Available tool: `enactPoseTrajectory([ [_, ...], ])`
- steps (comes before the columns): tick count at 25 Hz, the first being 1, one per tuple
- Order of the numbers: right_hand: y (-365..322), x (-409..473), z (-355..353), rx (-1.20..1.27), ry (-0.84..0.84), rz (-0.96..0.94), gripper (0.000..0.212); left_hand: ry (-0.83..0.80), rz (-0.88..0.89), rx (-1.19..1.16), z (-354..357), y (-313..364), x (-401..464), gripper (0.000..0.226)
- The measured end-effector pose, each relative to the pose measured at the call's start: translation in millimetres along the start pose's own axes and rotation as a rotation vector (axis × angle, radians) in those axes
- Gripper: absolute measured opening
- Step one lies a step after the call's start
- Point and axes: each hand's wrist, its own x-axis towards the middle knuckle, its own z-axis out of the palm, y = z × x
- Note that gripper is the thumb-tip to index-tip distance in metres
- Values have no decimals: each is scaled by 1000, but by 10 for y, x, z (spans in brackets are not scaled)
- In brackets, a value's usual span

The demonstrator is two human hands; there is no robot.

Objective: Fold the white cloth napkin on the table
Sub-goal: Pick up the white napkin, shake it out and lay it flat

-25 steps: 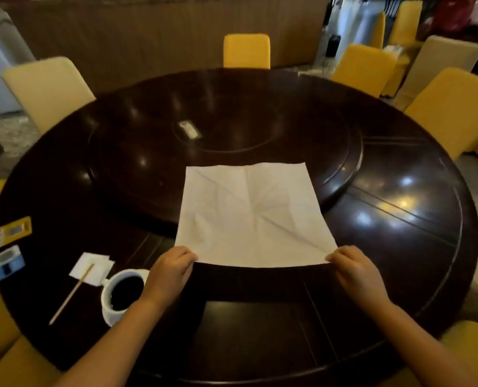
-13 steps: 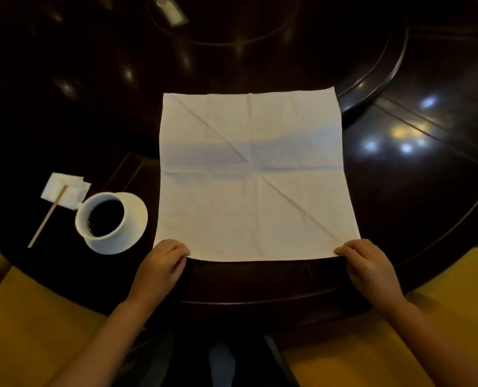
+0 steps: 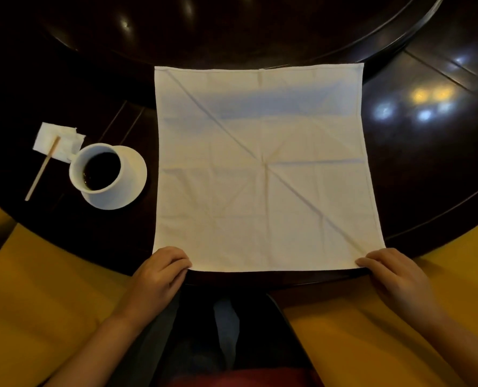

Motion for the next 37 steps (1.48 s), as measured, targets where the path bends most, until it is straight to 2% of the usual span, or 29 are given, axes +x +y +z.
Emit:
enactPoseTrajectory([
  [2, -56, -24, -57, 3, -16, -6, 20, -26, 15, -12, -40, 20, -71, 33],
  [5, -309, 70, -133, 61, 14, 82, 42, 90, -53, -25, -133, 161, -39, 39],
  [7, -613, 322, -70, 86, 85, 148, 48, 203, -119, -8, -50, 402, 223, 43],
  [8, -788, 488, 18, 91, 83, 181, 50, 205, -146, 25, 57, 564, 402, 46],
  [11, -1265, 1020, 366, 93, 12, 263, 54, 52, -166, 249, 531, 890, 846, 59],
  [13, -1391, 1197, 544, 94, -6, 303, 56, -27, -198, 337, 749, 843, 942, 60],
  [18, -842, 941, 487, -2, -61, 399, 62, -59, -357, 344, 561, 345, 764, 64],
  [23, -369, 881, 326, 32, -49, 746, 68, 32, -675, 314, 337, 135, 720, 71],
  [24, -413, 1020, 304, 33, -21, 726, 67, 71, -674, 286, 332, 193, 826, 70],
  [26, -617, 1437, 307, 29, 44, 509, 61, 116, -545, 263, 373, 324, 1171, 65],
  [27, -733, 1672, 328, 30, 71, 396, 57, 119, -472, 272, 395, 385, 1384, 64],
  [29, -892, 2115, 368, 74, 70, 282, 53, 87, -418, 290, 435, 449, 1809, 60],
  [32, -836, 2474, 490, 116, -24, 245, 52, -27, -452, 338, 515, 314, 2143, 59],
  [35, -480, 2490, 540, 36, -32, 209, 58, 3, -438, 342, 458, 13, 2057, 62],
  [37, -126, 2427, 499, 13, -25, 263, 63, 20, -482, 357, 367, -182, 1958, 67],
])
